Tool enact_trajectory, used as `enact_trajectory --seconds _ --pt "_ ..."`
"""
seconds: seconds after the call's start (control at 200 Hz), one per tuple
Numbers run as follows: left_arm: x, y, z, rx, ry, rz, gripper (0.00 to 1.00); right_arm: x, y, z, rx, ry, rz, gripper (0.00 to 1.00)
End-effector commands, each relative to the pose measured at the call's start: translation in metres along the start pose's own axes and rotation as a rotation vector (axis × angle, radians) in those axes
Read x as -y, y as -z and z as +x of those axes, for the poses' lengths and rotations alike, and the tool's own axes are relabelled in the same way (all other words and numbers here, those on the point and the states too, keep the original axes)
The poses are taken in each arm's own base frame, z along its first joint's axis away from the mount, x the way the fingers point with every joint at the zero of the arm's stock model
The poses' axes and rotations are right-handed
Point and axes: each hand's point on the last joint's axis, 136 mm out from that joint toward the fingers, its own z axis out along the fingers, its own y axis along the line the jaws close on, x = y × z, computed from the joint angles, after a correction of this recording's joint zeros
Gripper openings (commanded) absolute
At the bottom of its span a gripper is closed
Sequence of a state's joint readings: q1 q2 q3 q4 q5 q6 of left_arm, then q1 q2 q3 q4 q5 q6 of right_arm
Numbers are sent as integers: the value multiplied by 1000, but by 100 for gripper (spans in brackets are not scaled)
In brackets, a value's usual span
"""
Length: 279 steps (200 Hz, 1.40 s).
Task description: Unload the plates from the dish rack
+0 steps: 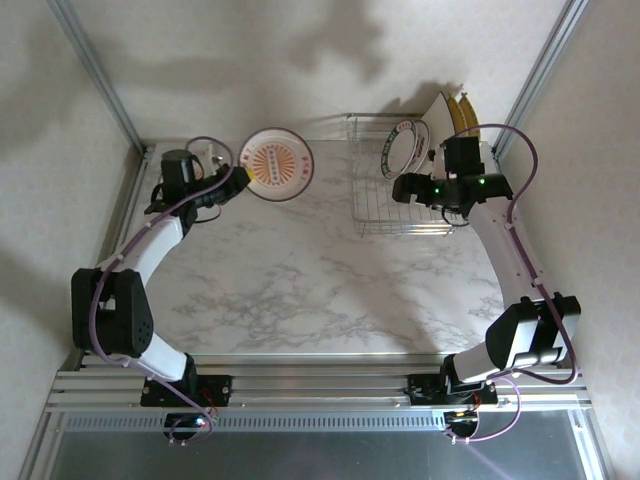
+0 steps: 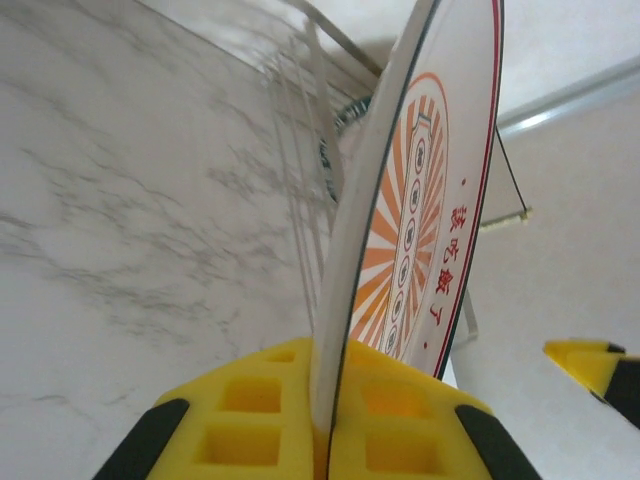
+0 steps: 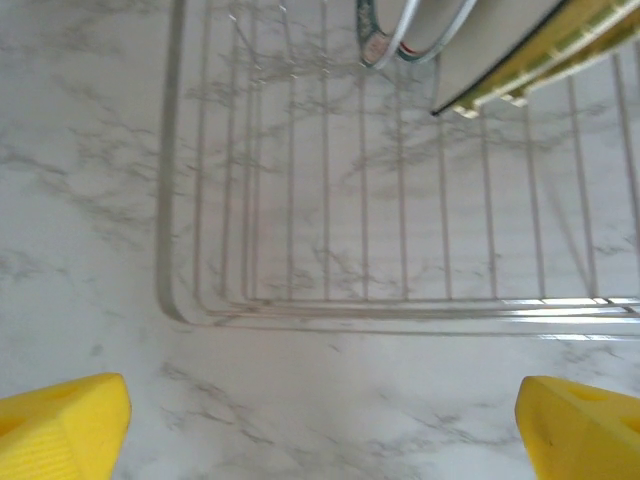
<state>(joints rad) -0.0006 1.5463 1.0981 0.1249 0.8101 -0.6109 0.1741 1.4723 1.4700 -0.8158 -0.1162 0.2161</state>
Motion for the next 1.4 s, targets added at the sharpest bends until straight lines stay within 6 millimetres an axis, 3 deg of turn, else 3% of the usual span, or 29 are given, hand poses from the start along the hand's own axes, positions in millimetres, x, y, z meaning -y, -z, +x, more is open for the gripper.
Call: enact_trajectory --seconds 0.0,0.285,0.636,0.801,1.231,1.392 --pt "1 26 -38 175 -2 -22 0 15 16 -1 -3 56 94 99" --pt "-64 81 -60 441 150 -192 0 25 5 -12 -59 98 164 99" --pt "-136 124 -69 646 317 -315 0 17 -9 -26 -78 127 152 99" --pt "-170 118 -74 666 365 -354 0 12 -19 -27 -99 146 153 99" --pt "-220 80 -105 650 409 -375 0 6 -34 -27 -125 164 156 99" --pt "-242 63 -104 601 440 -410 0 5 -38 -30 -126 160 153 99"
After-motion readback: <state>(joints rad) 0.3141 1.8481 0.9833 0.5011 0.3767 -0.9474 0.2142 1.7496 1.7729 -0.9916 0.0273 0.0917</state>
